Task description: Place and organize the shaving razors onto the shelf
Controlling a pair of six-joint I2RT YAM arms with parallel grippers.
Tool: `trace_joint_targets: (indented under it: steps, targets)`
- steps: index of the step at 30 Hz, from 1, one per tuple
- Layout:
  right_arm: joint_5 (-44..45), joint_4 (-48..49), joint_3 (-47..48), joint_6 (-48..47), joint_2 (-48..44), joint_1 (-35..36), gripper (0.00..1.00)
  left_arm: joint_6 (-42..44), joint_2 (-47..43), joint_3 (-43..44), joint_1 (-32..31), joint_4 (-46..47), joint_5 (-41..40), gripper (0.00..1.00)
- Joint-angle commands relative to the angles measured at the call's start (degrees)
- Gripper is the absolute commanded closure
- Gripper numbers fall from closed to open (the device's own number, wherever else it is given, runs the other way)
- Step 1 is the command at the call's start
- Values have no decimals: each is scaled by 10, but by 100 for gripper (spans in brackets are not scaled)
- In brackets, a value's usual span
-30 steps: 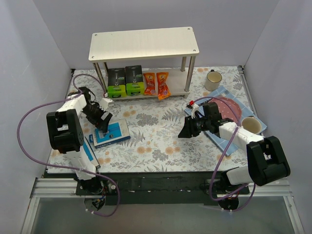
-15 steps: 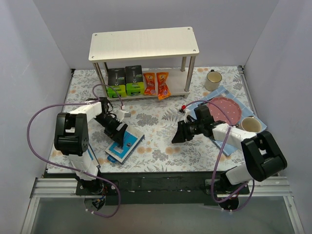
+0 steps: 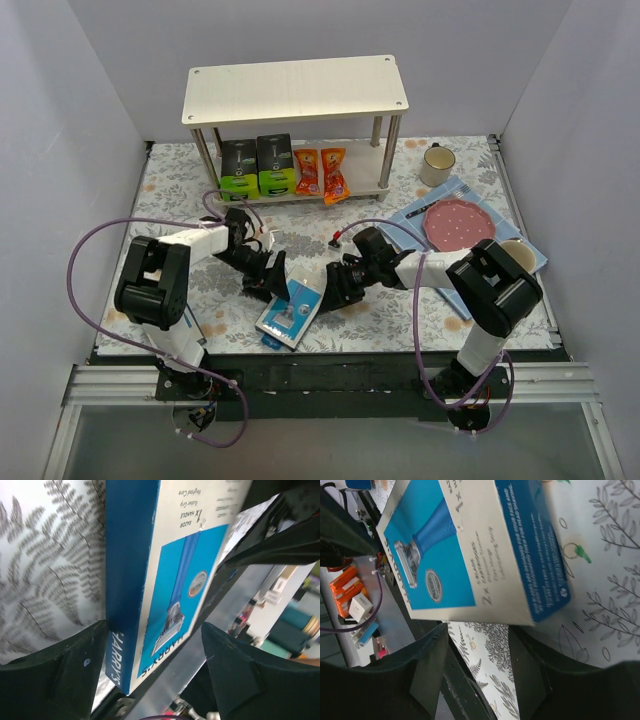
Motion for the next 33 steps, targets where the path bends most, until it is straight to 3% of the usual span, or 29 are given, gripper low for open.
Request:
trace_joint_targets:
  steps: [1,4,11,16,24,31,33]
  targets:
    - [18,30,31,80,28,9,39,-120,-77,-23,-4,72,46,25]
    - [12,49,42,100,52,10,42,-141,-70,-31,-5,72,25,24]
    - [58,25,97,81,92,6,59,-200,-100,-43,-3,20,-47,19]
    - [59,20,73,77,100,-10,68,-261,-137,-108,-3,28,-20,18]
    - [41,25,36,53,86,-45,71,-376,-133,-179,-7,220,90,19]
    - [36,31,50,50,71,-43,68,-394,-138,-159,-14,274,128,45]
    - [45,12,62,41,58,-43,63,-388,-143,-150,-14,274,133,53]
